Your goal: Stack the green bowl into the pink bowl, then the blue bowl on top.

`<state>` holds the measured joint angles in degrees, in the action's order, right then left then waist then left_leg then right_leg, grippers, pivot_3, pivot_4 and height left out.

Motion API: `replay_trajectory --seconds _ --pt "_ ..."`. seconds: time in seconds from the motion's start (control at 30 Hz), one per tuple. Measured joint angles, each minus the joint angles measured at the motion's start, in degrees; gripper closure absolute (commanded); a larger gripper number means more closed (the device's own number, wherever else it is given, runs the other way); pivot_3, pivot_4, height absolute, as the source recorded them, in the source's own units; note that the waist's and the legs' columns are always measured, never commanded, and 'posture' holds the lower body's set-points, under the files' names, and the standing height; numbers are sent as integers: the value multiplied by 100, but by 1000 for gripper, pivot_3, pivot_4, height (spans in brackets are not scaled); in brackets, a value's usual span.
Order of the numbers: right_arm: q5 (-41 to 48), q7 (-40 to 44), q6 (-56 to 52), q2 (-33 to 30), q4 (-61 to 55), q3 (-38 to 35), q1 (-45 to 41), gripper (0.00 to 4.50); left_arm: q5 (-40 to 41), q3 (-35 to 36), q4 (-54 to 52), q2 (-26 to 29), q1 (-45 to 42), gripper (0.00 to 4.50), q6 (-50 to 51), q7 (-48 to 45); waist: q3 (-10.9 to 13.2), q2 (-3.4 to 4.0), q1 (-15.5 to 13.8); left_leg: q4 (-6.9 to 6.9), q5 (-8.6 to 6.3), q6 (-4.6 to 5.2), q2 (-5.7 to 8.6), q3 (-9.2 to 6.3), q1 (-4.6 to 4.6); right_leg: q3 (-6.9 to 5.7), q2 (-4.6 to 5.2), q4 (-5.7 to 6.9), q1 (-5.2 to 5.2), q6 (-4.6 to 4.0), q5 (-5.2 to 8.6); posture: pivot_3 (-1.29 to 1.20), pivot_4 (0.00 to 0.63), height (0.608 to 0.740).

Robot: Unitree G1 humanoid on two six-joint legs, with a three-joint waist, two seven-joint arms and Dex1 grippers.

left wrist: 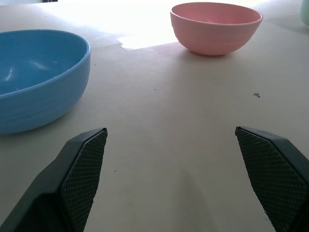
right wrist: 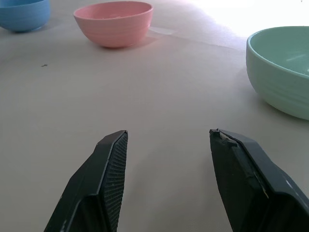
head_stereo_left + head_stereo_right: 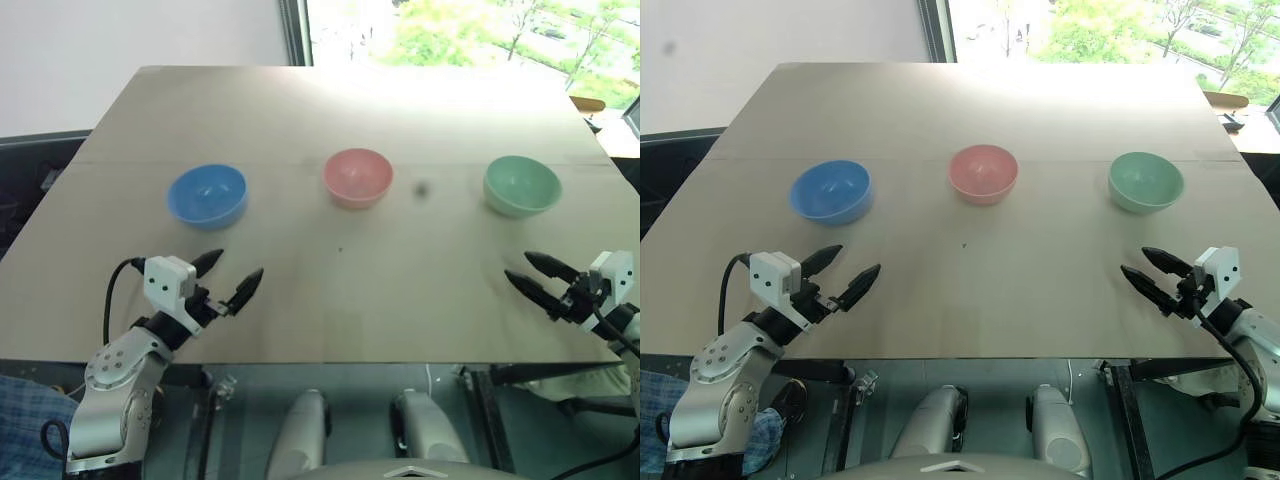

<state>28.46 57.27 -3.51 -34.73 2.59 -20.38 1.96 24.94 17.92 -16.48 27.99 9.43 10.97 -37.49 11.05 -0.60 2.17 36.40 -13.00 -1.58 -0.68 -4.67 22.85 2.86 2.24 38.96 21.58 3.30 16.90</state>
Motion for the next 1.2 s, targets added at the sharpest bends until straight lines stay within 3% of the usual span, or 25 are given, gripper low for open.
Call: replay_trajectory --seconds 0.73,0.93,1.2 --pt "-66 130 89 -63 205 84 -177 1668 266 51 -20 -20 205 0 -291 -304 -1 0 -9 0 0 0 0 3 -1 2 0 1 0 0 0 0 150 740" --pt "-133 223 131 -137 409 153 -392 1668 1086 224 -287 -88 372 0 -527 -991 -1 1 -2 1 0 0 -2 5 -4 4 0 3 -1 -1 0 0 150 740" --pt "-449 266 -9 -508 410 587 -979 1668 1313 268 -327 -129 365 0 -654 -1090 -2 2 19 3 0 0 -2 9 -9 9 -1 3 -3 0 0 0 150 740"
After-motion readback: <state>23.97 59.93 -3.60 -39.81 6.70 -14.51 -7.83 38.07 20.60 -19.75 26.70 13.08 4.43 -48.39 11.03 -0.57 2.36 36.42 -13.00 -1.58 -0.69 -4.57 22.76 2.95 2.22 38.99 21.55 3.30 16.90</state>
